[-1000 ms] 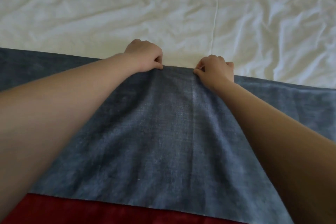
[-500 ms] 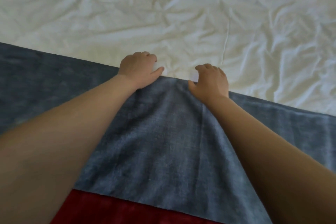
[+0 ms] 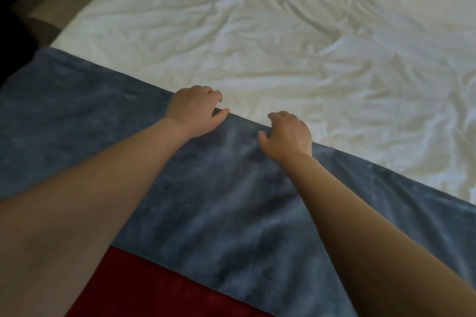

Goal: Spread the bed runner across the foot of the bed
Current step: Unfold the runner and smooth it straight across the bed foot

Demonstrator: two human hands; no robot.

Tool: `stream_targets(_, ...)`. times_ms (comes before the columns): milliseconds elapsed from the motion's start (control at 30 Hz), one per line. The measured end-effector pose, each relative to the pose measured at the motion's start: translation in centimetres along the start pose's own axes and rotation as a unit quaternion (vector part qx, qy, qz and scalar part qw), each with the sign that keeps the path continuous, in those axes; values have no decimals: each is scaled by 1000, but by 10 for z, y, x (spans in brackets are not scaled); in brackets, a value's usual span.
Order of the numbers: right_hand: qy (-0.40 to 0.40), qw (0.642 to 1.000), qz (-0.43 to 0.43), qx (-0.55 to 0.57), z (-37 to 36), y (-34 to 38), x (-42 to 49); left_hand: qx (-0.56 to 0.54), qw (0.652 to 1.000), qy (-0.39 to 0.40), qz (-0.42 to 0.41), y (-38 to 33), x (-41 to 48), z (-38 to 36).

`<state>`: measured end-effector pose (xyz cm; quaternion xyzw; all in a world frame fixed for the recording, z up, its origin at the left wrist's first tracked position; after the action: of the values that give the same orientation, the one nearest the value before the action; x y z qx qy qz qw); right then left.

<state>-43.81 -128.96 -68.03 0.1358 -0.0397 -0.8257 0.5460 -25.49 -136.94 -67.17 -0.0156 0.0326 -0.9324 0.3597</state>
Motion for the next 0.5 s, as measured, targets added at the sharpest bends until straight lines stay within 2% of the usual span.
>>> stream_targets(167,-1,1000,28,-13,-17,95,-2,-15,1000,-3,19,78,-42,9)
stream_targets(367,-16,999,35,4,-46,182,19,9,1000,4,-1,159,-72,6)
stream_targets(500,-18,998,49,21,-72,226,36,2,999,37,13,208,-83,-10)
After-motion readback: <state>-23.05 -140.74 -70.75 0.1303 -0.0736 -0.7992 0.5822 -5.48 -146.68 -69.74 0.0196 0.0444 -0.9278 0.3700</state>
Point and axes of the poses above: each hand's wrist, its own x-axis towards the middle knuckle, its own z-axis out of the back of the hand, y = z × x, the point moved 3 cm from there along x, towards the middle knuckle, and after that the axes turned 15 degrees about -z, right-handed, at the moved point
